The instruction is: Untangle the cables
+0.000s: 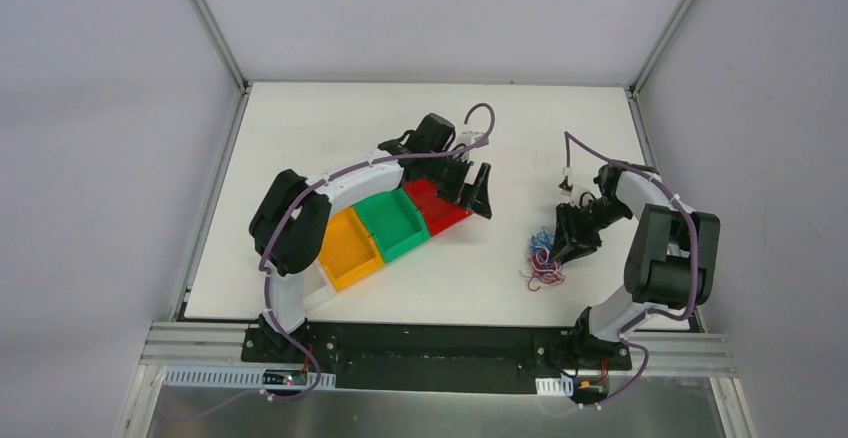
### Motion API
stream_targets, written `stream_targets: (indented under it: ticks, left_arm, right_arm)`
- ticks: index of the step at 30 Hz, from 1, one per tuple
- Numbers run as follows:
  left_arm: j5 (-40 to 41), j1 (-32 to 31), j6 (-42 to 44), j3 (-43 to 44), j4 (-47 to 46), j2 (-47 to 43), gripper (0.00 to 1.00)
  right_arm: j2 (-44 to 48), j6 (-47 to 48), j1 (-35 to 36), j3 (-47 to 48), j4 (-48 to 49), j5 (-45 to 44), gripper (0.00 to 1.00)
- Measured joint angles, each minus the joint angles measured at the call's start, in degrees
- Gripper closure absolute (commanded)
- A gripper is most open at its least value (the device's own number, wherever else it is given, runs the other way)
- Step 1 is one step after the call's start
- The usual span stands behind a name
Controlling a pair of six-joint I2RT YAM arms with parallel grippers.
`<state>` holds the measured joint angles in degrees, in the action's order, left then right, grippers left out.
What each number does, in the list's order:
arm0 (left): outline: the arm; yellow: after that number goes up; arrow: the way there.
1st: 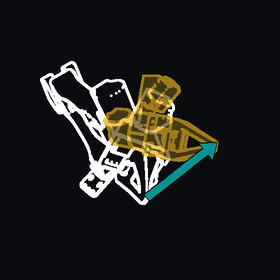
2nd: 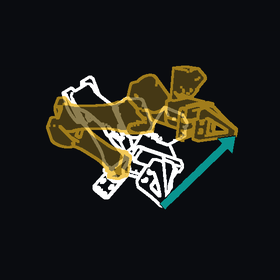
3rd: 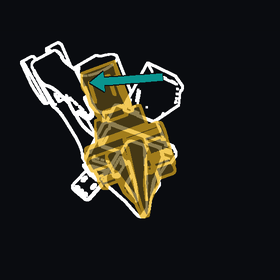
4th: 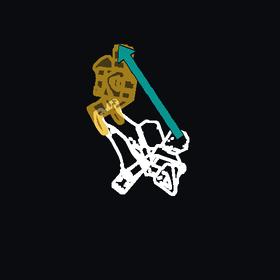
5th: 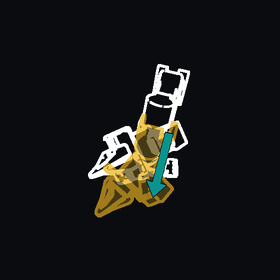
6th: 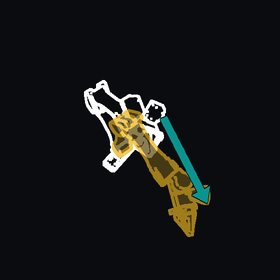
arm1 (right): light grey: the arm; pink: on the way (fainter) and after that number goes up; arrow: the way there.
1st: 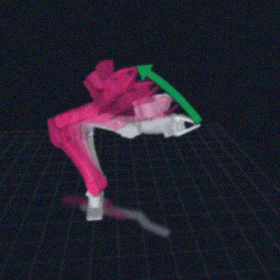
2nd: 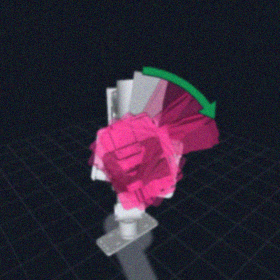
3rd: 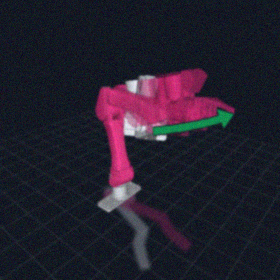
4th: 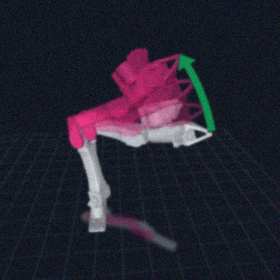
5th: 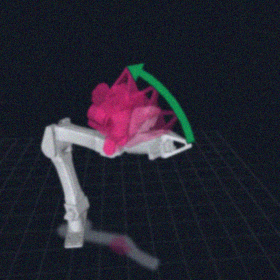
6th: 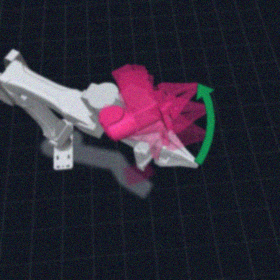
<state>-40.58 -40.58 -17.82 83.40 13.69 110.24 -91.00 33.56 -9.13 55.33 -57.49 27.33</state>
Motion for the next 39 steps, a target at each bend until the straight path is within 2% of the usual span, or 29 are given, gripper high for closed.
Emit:
stream_targets:
  ticks: [2,3,4,5,12,16,21,29,39]
  left_arm:
    - [0.15,-0.79,-2.05,-0.33,-3.28,0.00,0.04]
    - [0.15,-1.14,-2.51,-0.37,-4.31,0.00,0.05]
    - [0.24,-1.51,-3.02,-0.37,-5.44,0.02,0.05]
    - [0.33,-1.90,-3.63,-0.37,-6.56,0.02,0.05]
    - [0.33,-2.62,-4.83,-0.37,-9.22,0.02,0.11]
    - [0.31,-2.93,-4.96,-0.28,-10.03,0.02,0.16]
    - [0.15,-4.11,-4.74,-0.17,-13.20,0.02,0.16]
    - [-2.78,-5.29,-0.26,-0.20,-23.45,0.02,0.19]
    - [-7.02,-8.63,10.25,-0.20,-25.22,0.02,0.29]
  right_arm:
    - [-1.75,-0.31,0.07,0.39,0.44,0.52,0.61]
    - [-2.27,-0.44,0.13,0.52,0.70,0.61,0.69]
    - [-2.91,-0.52,0.28,0.76,0.90,0.61,0.90]
    - [-3.52,-0.55,0.37,0.94,1.22,0.57,1.00]
    - [-3.54,0.66,1.22,2.49,0.59,3.23,1.00]
    - [6.08,1.51,1.68,2.80,-1.31,5.70,1.00]
    - [13.77,2.05,2.67,5.38,-4.94,8.63,1.00]
    - [13.35,3.13,4.07,5.86,-10.27,10.69,1.00]
    - [12.83,4.09,5.88,7.45,-13.70,12.72,1.00]
